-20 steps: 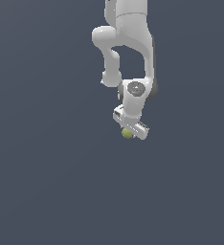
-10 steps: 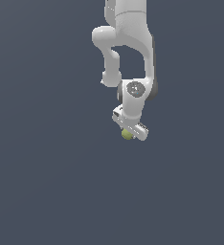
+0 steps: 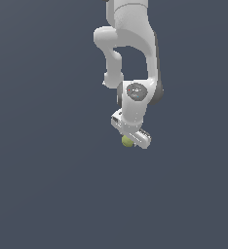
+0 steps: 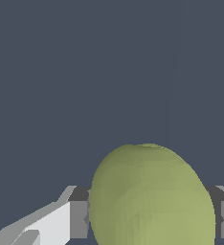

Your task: Pick up the object and move it to a goal position.

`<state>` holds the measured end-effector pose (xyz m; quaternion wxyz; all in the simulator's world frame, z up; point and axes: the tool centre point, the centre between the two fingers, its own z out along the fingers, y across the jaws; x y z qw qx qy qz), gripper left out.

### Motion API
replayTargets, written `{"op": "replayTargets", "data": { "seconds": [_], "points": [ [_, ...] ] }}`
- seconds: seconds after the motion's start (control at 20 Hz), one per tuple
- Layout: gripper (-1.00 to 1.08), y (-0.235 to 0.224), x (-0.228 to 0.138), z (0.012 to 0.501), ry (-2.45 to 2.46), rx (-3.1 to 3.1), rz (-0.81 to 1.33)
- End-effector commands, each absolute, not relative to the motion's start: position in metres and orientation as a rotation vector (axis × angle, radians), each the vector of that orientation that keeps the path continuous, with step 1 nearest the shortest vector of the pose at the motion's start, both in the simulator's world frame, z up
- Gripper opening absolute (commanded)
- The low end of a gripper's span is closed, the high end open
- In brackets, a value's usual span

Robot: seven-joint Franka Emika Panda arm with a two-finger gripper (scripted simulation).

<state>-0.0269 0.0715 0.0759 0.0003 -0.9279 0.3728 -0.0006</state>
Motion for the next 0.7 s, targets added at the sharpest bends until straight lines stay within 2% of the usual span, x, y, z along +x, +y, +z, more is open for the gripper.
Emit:
{"op": "replayTargets", "data": {
  "seconds": [0.0, 0.65],
  "points": [
    [-1.00, 0.066, -0.011, 0.086, 1.171, -2.915, -0.002],
    [-1.00, 0.043, 0.068, 0.133, 1.171, -2.915, -0.002]
  ]
}}
